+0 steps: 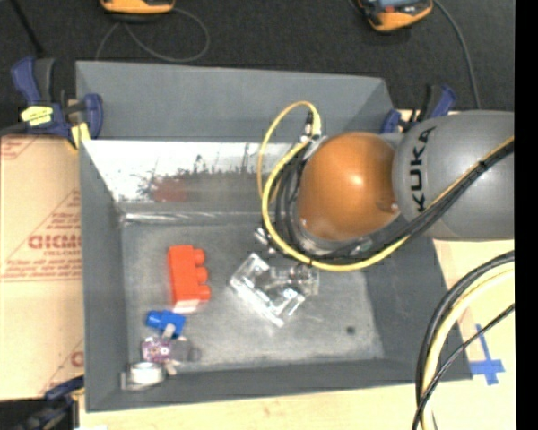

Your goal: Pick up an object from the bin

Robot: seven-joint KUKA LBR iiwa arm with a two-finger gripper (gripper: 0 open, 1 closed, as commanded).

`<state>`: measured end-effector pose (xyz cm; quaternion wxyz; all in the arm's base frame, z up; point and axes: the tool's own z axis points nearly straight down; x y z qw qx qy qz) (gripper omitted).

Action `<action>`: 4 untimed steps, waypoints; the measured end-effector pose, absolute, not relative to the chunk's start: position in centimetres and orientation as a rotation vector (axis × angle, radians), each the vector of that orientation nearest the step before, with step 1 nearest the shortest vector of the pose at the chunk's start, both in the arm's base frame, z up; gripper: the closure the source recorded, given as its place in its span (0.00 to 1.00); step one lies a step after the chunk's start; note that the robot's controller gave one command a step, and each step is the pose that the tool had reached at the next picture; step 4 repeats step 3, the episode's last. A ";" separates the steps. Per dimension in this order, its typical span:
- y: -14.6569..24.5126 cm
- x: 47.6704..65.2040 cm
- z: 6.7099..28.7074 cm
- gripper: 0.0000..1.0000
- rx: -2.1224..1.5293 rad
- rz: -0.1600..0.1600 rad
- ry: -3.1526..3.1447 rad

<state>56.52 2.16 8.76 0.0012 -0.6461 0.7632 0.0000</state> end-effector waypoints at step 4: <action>2.0 56.7 18.9 1.00 -2.000 -0.007 2.415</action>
Offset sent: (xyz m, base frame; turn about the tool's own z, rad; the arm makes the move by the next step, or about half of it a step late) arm -0.0001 0.0001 0.0005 0.0000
